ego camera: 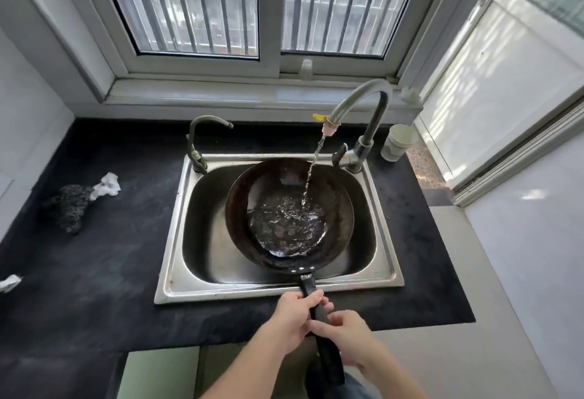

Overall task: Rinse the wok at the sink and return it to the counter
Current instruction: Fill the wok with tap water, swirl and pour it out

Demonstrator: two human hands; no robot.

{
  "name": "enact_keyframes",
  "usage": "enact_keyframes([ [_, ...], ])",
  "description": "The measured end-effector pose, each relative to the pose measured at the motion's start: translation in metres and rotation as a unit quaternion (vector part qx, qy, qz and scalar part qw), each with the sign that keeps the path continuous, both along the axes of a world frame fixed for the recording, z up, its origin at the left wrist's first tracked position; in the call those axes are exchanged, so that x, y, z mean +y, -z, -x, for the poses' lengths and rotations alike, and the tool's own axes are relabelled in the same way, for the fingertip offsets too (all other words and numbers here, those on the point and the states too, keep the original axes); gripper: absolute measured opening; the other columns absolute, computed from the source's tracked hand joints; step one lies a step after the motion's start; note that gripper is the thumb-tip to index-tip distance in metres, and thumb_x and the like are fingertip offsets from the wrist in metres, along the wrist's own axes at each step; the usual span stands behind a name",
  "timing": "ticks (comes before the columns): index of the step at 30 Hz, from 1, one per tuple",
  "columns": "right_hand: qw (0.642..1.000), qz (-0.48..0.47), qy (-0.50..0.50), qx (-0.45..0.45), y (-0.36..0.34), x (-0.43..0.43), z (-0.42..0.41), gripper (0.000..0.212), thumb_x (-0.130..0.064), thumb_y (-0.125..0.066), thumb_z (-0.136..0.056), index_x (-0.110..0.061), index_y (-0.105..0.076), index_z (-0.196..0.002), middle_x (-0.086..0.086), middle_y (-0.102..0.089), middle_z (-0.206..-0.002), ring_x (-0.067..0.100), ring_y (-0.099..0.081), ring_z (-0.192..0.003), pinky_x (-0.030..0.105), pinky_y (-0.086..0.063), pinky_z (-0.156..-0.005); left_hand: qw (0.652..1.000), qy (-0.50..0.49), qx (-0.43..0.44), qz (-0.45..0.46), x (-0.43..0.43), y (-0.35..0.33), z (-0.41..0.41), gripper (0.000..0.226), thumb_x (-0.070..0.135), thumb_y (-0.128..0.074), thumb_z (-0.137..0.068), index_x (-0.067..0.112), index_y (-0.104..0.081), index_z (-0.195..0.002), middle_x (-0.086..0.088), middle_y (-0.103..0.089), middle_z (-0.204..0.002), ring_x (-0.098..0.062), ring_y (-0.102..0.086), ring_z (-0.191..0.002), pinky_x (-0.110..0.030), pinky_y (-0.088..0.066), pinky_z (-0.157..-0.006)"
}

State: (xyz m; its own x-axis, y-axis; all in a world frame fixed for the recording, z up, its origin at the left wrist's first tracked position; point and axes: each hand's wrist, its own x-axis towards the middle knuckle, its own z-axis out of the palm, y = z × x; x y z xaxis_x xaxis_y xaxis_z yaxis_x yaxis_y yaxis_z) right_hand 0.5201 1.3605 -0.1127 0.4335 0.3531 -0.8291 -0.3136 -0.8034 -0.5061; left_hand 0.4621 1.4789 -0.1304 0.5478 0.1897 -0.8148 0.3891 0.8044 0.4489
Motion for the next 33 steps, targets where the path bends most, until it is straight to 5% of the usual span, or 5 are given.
enact_keyframes([
  [3,0.990,-0.053,0.085,0.097,-0.002,0.014,0.003,0.036,-0.007,-0.072,-0.081,0.008,-0.058,-0.111,0.015,-0.062,-0.068,0.024,-0.062,-0.053,0.033,-0.053,-0.053,1.000,0.019,0.005,-0.004,0.000,0.001,0.000,0.015,0.010,-0.062,-0.095,-0.004,-0.065,-0.089,-0.020,-0.070,-0.087,-0.032,-0.067,-0.082,-0.038,-0.058,-0.073],
  [7,0.994,-0.048,0.094,0.030,0.005,0.026,0.017,0.030,-0.009,-0.059,-0.084,-0.014,-0.053,-0.113,0.006,-0.057,-0.051,0.019,-0.052,-0.041,0.028,-0.046,-0.043,0.999,0.035,0.022,-0.029,0.000,0.001,0.001,0.018,0.016,-0.062,-0.096,0.000,-0.068,-0.089,-0.020,-0.073,-0.093,-0.028,-0.069,-0.074,-0.028,-0.053,-0.054],
  [10,0.996,-0.043,0.060,-0.057,0.009,0.023,0.025,0.014,-0.019,-0.057,-0.086,-0.006,-0.062,-0.090,0.005,-0.057,-0.049,0.019,-0.052,-0.037,0.031,-0.046,-0.038,0.999,0.026,0.015,-0.029,0.000,0.001,0.001,0.019,0.014,-0.062,-0.095,-0.003,-0.068,-0.091,-0.018,-0.075,-0.092,-0.025,-0.071,-0.074,-0.030,-0.057,-0.061],
  [18,0.987,-0.053,0.021,-0.151,0.024,0.013,0.028,0.035,-0.052,-0.054,-0.078,-0.019,-0.063,-0.069,0.002,-0.063,-0.052,0.020,-0.062,-0.050,0.048,-0.056,-0.057,1.000,0.014,-0.002,-0.009,0.000,0.002,0.005,0.023,0.010,-0.064,-0.093,-0.007,-0.070,-0.106,-0.020,-0.076,-0.102,-0.025,-0.074,-0.093,-0.031,-0.059,-0.073],
  [33,0.971,-0.048,-0.074,-0.222,0.004,0.002,0.032,0.030,-0.042,-0.057,-0.082,-0.014,-0.068,-0.082,0.003,-0.071,-0.072,0.020,-0.070,-0.072,0.036,-0.053,-0.068,0.995,-0.096,-0.036,0.002,-0.014,-0.009,0.017,0.020,0.007,-0.063,-0.093,-0.006,-0.065,-0.108,-0.019,-0.073,-0.109,-0.027,-0.071,-0.087,-0.036,-0.059,-0.074],
])
